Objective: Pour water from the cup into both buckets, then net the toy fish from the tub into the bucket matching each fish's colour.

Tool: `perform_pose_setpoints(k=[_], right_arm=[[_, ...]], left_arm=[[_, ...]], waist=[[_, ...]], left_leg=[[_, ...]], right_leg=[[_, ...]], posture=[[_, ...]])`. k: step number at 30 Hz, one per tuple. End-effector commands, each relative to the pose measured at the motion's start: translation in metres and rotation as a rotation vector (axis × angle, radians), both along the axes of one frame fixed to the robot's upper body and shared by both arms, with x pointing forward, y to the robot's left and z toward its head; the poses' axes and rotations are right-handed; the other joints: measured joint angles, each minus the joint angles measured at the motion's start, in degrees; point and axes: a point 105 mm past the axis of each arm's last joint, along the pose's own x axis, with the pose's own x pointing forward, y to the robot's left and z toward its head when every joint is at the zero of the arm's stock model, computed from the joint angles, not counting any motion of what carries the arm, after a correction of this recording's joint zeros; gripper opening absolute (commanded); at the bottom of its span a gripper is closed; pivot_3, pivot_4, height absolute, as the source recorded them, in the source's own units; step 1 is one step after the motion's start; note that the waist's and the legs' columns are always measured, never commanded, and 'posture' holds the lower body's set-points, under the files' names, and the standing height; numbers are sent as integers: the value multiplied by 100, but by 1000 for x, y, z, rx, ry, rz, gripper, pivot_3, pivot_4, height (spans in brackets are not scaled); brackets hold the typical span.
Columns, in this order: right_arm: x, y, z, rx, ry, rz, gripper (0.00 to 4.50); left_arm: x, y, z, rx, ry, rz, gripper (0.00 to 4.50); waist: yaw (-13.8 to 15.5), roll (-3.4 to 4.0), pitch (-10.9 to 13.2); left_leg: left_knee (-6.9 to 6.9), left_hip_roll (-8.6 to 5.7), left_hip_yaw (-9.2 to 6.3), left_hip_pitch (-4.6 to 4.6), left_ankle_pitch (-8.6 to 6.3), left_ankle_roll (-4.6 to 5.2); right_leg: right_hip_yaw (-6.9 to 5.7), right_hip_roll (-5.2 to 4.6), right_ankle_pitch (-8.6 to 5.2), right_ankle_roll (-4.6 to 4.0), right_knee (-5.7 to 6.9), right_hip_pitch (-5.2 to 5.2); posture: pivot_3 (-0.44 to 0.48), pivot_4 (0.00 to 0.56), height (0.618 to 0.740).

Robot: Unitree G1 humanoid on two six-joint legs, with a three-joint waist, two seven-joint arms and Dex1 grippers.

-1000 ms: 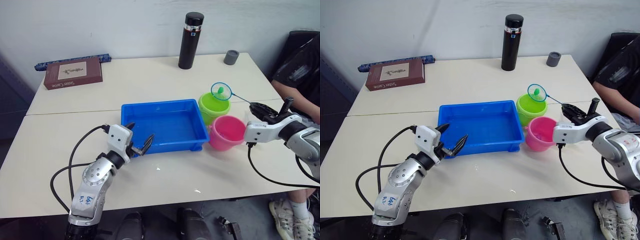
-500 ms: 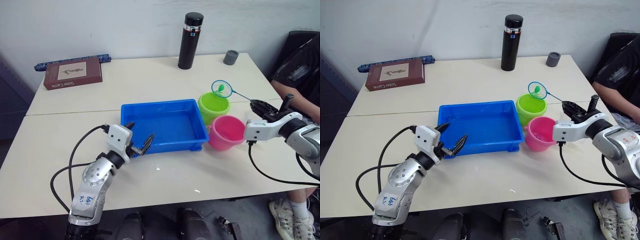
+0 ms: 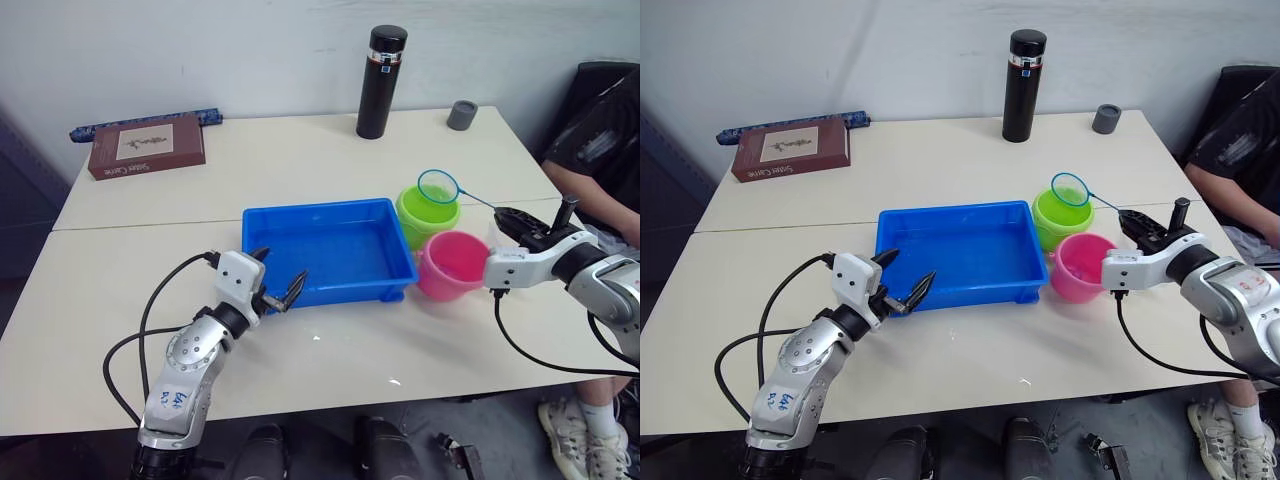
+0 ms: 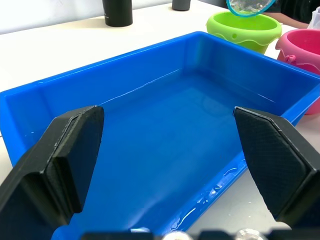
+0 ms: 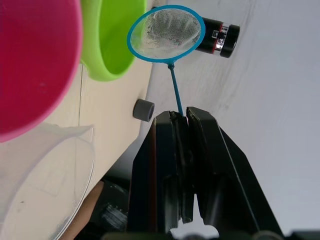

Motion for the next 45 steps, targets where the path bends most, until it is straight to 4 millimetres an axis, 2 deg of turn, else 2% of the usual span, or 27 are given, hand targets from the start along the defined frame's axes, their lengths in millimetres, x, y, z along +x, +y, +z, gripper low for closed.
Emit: perform_pose_setpoints(k=[1,3,7,10,14,16,19,26,30,34,45], right_arm=[[-1,0,7,-2,-35,2,0],[-1,-1,6,-2,-33,2,0],[5,-4,24,74,-78,-18,0],[7,0,33,277,-51,-20,0],[0,30,42,617,68,97,0],[-8,48,47,727,145,178,0],[-26,75,40,794,299,301,0],[-36,83,39,846,412,352,0],[-46,94,26,871,551,398,0],[-67,110,6,866,731,474,0],[-112,131,-34,849,1080,513,0]], left_arm=[[-3,-4,10,-4,-46,-16,4456],[-3,-4,10,-4,-48,-17,4456],[-2,-4,11,-4,-52,-14,4456],[-2,-3,11,-2,-54,-15,4456],[-3,-2,11,8,-56,-18,4456],[-3,1,12,13,-63,-18,4456],[-5,9,19,17,-101,-29,4456],[-16,18,37,26,-156,-72,4456],[-27,26,48,36,-187,-68,4456],[-30,32,54,40,-202,-31,4456],[-31,27,58,30,-197,-8,4456]], waist=[[8,0,0],[16,0,0],[6,0,0],[-11,0,0],[-12,0,0],[-12,0,0],[8,0,0],[27,0,0],[20,0,0],[26,0,0],[30,-3,-1]], left_leg=[[0,0,-1,1,0,0],[0,1,-3,1,0,0],[4,0,-1,-1,0,0],[4,1,-1,2,1,0],[3,5,-5,1,2,-2],[4,5,-5,1,2,-2],[2,8,-9,1,1,-1],[5,4,-8,-2,-1,3],[-1,7,-10,-1,-1,2],[-2,8,-10,1,-1,2],[3,7,-11,1,-1,2]], right_leg=[[-1,1,0,0,1,1],[-2,1,0,0,2,1],[0,0,0,0,1,1],[0,2,1,1,7,1],[-1,6,0,1,11,1],[-1,5,1,1,13,1],[-4,5,0,0,15,1],[-5,-5,0,-1,10,2],[-7,-3,-2,-5,12,0],[-7,-1,-3,-6,14,0],[-7,0,-3,-6,13,2]], posture=[[0,150,740],[0,150,740],[0,150,740],[0,150,740],[0,150,740],[0,150,740],[0,150,740],[0,150,740],[0,150,740],[0,150,740],[0,150,740]])
